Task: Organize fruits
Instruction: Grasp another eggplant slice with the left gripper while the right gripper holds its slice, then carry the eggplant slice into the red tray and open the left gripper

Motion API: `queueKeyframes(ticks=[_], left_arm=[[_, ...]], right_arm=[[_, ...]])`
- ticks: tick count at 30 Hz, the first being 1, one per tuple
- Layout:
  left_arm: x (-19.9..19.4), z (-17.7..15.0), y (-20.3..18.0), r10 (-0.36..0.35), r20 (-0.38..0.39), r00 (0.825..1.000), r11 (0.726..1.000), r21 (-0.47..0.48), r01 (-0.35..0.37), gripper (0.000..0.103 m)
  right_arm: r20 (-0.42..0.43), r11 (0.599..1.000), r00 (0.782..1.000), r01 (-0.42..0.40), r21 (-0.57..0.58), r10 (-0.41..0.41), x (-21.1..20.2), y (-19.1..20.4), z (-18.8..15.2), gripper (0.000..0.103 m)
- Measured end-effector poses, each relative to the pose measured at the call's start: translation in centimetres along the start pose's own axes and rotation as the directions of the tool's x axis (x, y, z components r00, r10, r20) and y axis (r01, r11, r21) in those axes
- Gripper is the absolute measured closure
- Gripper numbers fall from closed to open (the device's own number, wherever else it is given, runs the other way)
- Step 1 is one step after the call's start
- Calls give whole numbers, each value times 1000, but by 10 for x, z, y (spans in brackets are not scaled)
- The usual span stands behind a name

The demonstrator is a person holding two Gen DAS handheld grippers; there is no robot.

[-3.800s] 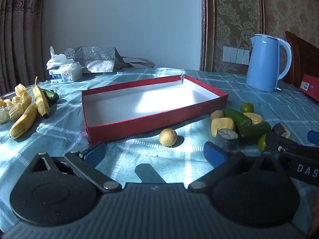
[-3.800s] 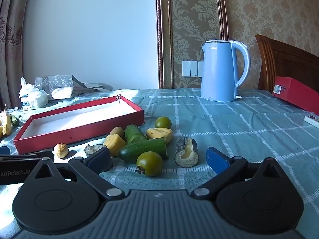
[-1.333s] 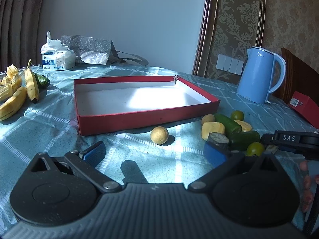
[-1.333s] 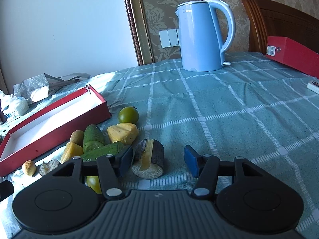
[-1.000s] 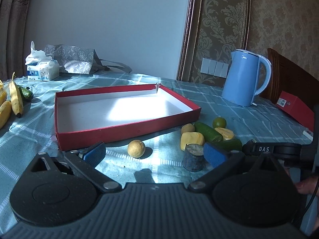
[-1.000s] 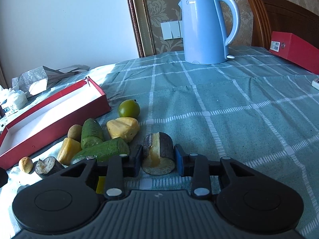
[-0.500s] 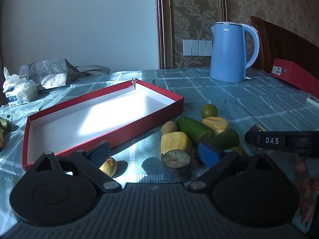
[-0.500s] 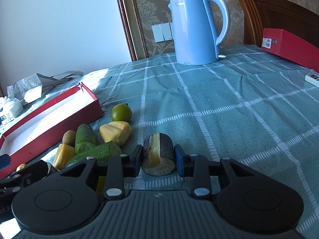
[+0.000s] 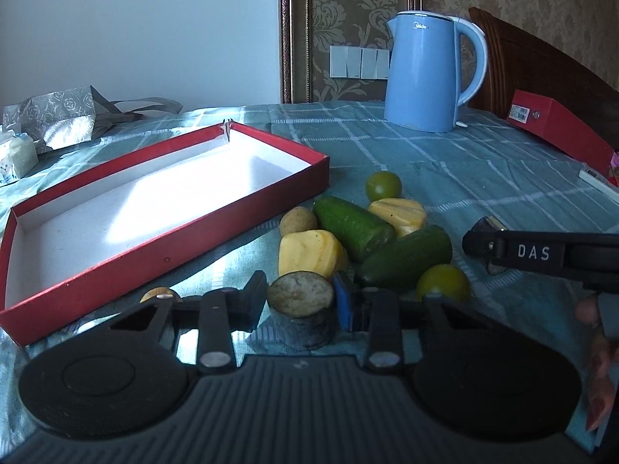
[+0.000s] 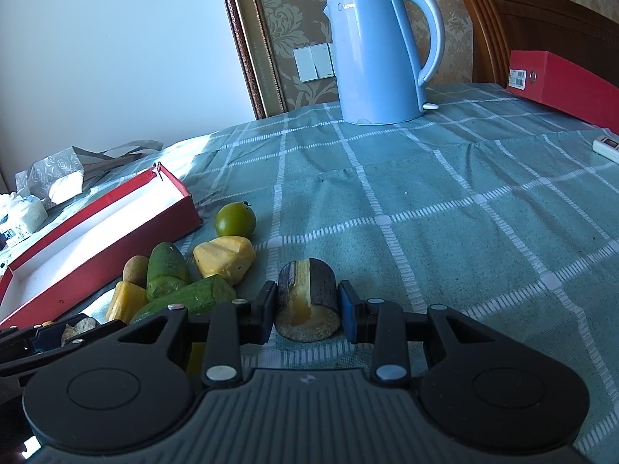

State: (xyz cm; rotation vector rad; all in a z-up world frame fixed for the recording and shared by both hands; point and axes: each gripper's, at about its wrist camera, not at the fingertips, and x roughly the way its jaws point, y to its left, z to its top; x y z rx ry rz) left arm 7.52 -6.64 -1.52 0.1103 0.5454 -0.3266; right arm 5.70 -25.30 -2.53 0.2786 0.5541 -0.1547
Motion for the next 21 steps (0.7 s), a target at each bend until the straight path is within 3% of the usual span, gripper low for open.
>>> queueKeyframes(ticks=[6, 15, 21], left_arm=[[-4, -1, 8, -7, 17, 1000, 998, -57, 7, 72], [-26, 10, 35, -21, 137, 990, 990, -134, 39, 72], [-27, 30, 71, 68, 169, 983, 981, -193, -35, 72]], right_arm=[[0, 1000, 1000, 0, 0, 0, 0, -1, 0, 70], [0, 1000, 1000, 1, -1, -1, 0, 0, 0, 70], [-1, 1000, 1000, 1, -3, -1, 0, 0, 0, 70]])
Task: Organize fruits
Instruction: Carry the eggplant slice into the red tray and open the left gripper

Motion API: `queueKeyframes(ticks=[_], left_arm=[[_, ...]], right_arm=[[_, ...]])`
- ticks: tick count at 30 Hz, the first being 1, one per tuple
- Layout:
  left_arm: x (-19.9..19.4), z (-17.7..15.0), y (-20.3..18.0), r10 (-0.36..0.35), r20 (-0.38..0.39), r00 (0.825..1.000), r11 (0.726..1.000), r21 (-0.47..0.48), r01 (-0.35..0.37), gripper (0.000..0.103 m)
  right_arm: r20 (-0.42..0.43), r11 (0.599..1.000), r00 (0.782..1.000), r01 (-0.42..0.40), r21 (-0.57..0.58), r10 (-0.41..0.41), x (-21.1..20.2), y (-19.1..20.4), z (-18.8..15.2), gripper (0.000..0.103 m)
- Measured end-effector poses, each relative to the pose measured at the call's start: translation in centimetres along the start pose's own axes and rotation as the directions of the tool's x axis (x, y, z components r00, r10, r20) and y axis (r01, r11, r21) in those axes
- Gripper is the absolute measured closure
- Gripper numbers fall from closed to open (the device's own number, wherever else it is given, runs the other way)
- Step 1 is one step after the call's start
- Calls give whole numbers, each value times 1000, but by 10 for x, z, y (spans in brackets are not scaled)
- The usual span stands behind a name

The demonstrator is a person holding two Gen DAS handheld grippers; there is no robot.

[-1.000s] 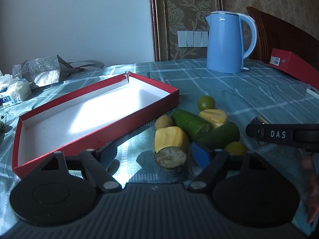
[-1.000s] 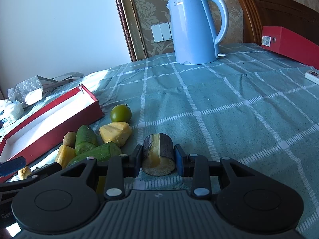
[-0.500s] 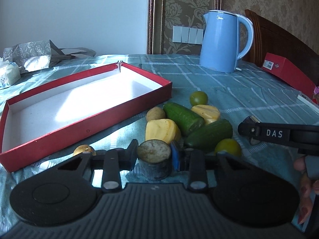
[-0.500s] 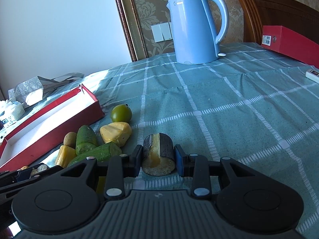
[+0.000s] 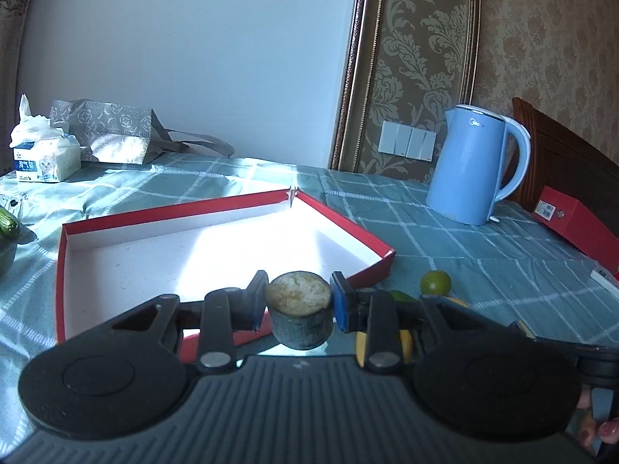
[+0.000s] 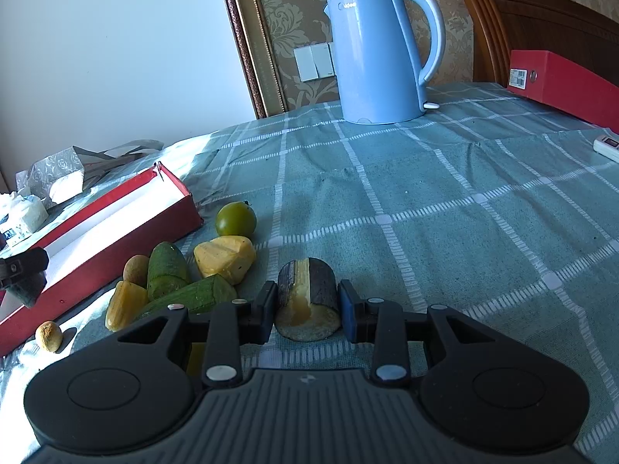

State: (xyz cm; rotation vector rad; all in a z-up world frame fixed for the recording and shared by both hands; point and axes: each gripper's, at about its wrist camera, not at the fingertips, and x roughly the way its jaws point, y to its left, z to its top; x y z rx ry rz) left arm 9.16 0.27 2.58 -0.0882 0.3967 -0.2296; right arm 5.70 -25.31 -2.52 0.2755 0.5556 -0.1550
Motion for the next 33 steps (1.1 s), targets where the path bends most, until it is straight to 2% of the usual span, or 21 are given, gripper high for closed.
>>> queueKeyframes(ticks=[4, 10, 14, 20, 24, 26, 29, 31, 33], left_arm=[[9, 13, 25, 89, 16, 996, 996, -15, -89, 72], [35, 15, 60, 236, -28, 971, 972, -11, -237, 72], [47, 10, 79, 288, -66, 955, 956, -44, -291, 72], [57, 3, 89, 290, -104, 951, 953, -61, -297, 71], [50, 3, 86, 321, -56, 945, 945, -55, -324, 45], [44, 3, 81, 327, -22, 945, 943, -52, -328, 41], [31, 1, 72, 322, 31, 946, 945, -78, -319, 25], [24, -1, 60, 281, 66, 957, 959, -46, -278, 21], [16, -4, 48, 277, 98, 956, 961, -14, -277, 12]], right_arm=[[-1, 1000, 1000, 0, -3, 0, 1, 1, 0, 70], [-2, 1000, 1000, 0, -7, 0, 1, 2, 0, 70], [-3, 1000, 1000, 2, -10, -2, 1, 2, 0, 70], [-1, 1000, 1000, 1, -8, -1, 1, 3, 0, 70], [1, 1000, 1000, -2, -2, 2, 0, 1, 0, 70], [3, 1000, 1000, -4, 2, 4, 0, 1, 0, 70], [14, 1000, 1000, -10, 12, 10, -2, -2, 0, 70], [32, 1000, 999, -15, 19, 15, -5, -3, 0, 70], [53, 1000, 998, -19, 24, 17, -8, -4, 0, 70]])
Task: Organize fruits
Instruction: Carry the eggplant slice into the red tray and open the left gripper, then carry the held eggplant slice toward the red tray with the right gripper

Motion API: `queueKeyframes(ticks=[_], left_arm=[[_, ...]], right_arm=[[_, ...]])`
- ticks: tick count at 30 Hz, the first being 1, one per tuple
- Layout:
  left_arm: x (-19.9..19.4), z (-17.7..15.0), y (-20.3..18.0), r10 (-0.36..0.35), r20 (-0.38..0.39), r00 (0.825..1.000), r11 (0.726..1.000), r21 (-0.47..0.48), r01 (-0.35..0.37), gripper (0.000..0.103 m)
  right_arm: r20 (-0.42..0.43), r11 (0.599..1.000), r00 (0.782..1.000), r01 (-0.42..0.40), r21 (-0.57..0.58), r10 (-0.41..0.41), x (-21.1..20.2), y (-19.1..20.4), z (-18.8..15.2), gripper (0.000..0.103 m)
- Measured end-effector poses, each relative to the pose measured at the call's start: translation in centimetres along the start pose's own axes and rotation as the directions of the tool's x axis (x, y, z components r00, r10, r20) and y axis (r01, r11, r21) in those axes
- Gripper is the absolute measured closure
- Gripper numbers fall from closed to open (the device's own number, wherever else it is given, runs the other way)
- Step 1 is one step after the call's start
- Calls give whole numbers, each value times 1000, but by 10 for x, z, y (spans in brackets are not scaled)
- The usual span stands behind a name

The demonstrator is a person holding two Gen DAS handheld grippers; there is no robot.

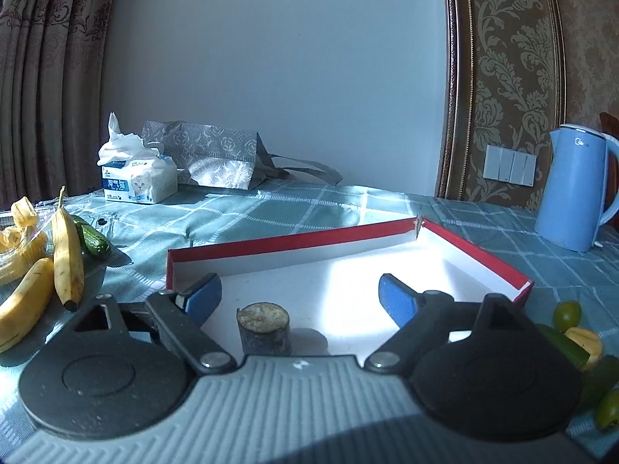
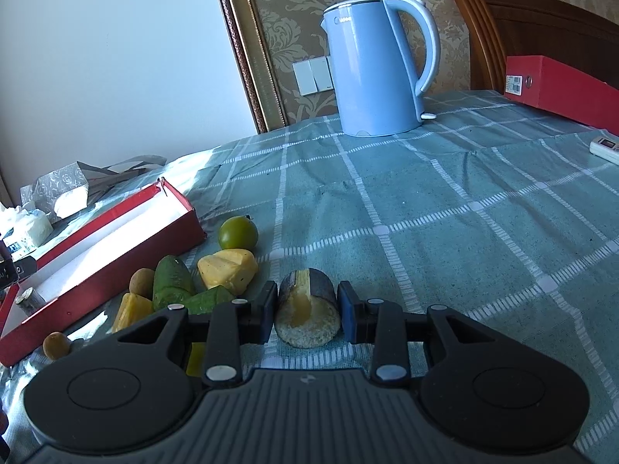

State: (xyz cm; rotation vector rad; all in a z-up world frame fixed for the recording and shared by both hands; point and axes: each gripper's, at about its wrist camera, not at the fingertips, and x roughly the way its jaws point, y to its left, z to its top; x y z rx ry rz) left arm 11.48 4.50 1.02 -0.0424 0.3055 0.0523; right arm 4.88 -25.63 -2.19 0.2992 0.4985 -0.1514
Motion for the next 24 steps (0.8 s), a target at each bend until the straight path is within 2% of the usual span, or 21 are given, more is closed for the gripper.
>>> queueKeyframes(ticks=[5, 10, 13, 15, 19, 21, 24], left_arm=[[-23, -8, -26, -118, 7, 993, 988, 98, 117, 9], [-38, -16, -38, -181, 5, 983, 975, 132, 179, 9], [-40, -21, -36, -205, -24, 978, 975, 84, 206, 9], [-39, -22, -32, -227, -53, 973, 973, 31, 228, 8], [-39, -23, -16, -226, -41, 973, 973, -51, 224, 8], [-37, -23, -14, -234, -49, 971, 971, -64, 231, 6], [-36, -22, -17, -229, -64, 971, 973, -43, 227, 2]], right_arm=[[20, 1000, 1000, -10, -6, 10, -3, 0, 1, 70], [38, 999, 999, -23, -35, 24, -6, 6, 9, 70], [64, 997, 997, -45, -55, 49, -11, 12, 16, 78], [91, 995, 994, -52, -82, 60, -13, 18, 21, 78], [58, 994, 996, -65, -92, 71, -9, 19, 27, 78], [43, 994, 996, -79, -80, 83, -10, 12, 24, 77], [39, 997, 998, -56, -59, 58, -14, 3, 15, 74]])
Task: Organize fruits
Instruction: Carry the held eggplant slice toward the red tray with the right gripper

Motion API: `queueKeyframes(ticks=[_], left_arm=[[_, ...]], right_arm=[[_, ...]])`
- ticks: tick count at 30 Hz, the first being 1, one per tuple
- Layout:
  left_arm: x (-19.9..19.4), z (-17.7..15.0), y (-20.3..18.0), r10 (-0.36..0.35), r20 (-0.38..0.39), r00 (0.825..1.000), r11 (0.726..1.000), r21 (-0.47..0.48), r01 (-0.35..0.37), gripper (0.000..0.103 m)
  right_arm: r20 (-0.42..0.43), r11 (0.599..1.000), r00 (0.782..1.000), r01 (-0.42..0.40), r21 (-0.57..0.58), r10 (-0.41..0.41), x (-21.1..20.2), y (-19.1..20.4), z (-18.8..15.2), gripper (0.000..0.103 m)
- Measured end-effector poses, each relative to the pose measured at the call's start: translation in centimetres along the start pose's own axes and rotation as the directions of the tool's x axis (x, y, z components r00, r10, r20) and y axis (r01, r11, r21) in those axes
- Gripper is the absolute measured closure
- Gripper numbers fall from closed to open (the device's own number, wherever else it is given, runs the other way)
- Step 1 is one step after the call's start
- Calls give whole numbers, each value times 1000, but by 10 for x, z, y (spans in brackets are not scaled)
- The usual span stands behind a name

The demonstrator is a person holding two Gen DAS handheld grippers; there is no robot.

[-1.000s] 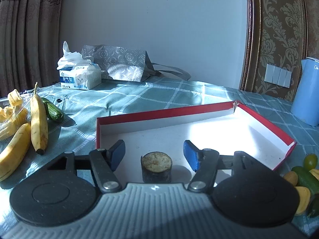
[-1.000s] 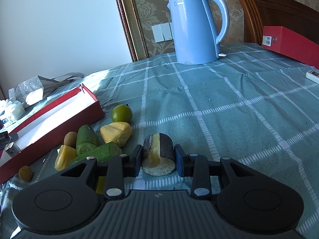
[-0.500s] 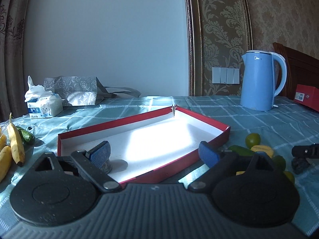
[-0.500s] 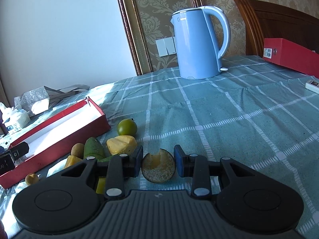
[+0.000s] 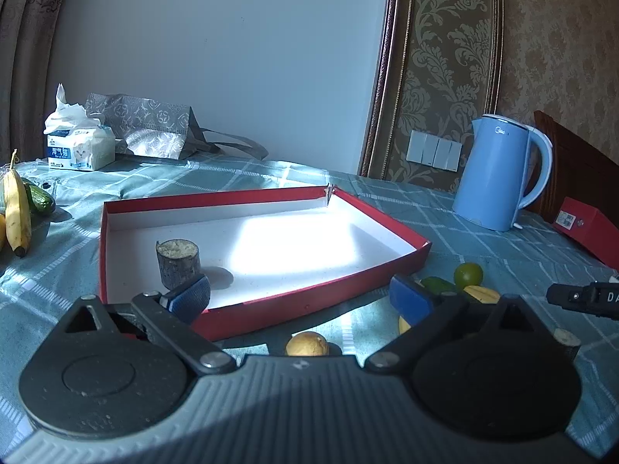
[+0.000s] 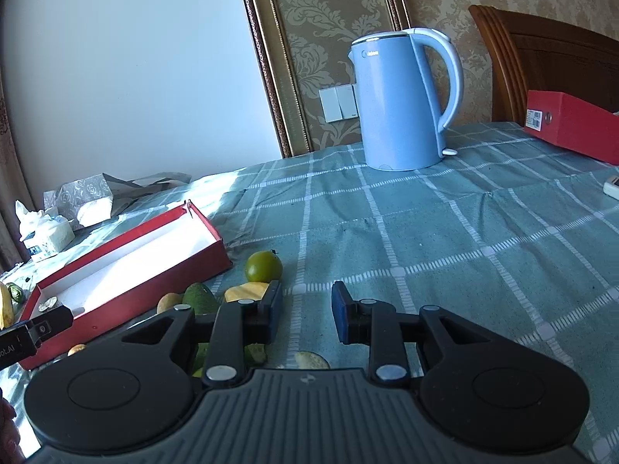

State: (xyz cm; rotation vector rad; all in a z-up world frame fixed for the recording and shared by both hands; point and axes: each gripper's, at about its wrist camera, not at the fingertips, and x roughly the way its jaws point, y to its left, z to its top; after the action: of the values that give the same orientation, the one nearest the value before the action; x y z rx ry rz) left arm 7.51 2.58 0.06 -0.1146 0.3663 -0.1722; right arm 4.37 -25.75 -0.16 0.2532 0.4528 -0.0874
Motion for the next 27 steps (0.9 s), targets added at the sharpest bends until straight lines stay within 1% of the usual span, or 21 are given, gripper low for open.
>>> queueKeyframes(ticks=[1, 2, 3, 4, 5, 8, 10, 12, 13, 14, 15, 16, 19, 22, 24, 27], left_arm=[[-1, 0, -3, 1, 3, 1000, 1000, 15, -1, 0], [-2, 0, -6, 3, 10, 1000, 1000, 31, -3, 0], [-2, -1, -8, 3, 13, 1000, 999, 44, -4, 0], [-3, -1, -9, 3, 14, 1000, 998, 55, -4, 0], [-2, -2, -12, 5, 11, 1000, 998, 68, -6, 0], [0, -2, -14, 12, -6, 1000, 997, 81, -11, 0], [3, -1, -15, 12, -31, 999, 996, 94, -9, 0], [4, -3, -16, 12, -60, 998, 993, 122, -4, 0], [3, -3, -16, 12, -65, 998, 992, 130, -3, 0], [2, -5, -16, 25, -68, 997, 990, 138, -15, 0], [1, -6, -15, 37, -71, 997, 989, 143, -27, 0], [0, -6, -14, 45, -77, 996, 989, 144, -34, 0], [-2, -8, -6, 32, -92, 995, 993, 112, -22, 0], [-3, -7, -1, 31, -97, 995, 996, 90, -22, 0], [-3, -7, -4, 38, -100, 994, 994, 105, -28, 0], [1, -8, -11, 30, -124, 992, 988, 151, -11, 0]], right_arm=[[-19, 1000, 1000, 3, -4, -3, -1, -2, -3, 67], [-32, 1000, 999, 1, 3, -1, -2, -4, -7, 54], [-39, 1000, 999, -7, 11, 7, -3, -6, -9, 48], [-46, 1000, 999, -20, 17, 21, -6, -6, -13, 38], [-45, 1000, 999, -25, 19, 25, -8, -6, -15, 37], [-51, 999, 999, -8, -31, 6, -11, 1, -21, 37], [-67, 995, 998, 14, -97, -20, -7, 8, -25, 37], [-86, 992, 995, 30, -121, -41, -2, 11, -27, 48], [-107, 993, 994, 19, -118, -32, 1, 10, -27, 58], [-122, 994, 992, 8, -106, -21, 4, 9, -26, 67], [-127, 995, 992, 6, -98, -18, 5, 8, -26, 70], [-126, 995, 992, 9, -99, -22, 6, 9, -26, 70], [-121, 996, 992, 10, -86, -20, 6, 7, -25, 70], [-93, 998, 995, 16, -60, -22, 3, 3, -24, 70], [-72, 998, 997, 21, -52, -24, 2, 2, -21, 70], [-57, 999, 998, 4, -38, -6, 4, 3, -12, 70]])
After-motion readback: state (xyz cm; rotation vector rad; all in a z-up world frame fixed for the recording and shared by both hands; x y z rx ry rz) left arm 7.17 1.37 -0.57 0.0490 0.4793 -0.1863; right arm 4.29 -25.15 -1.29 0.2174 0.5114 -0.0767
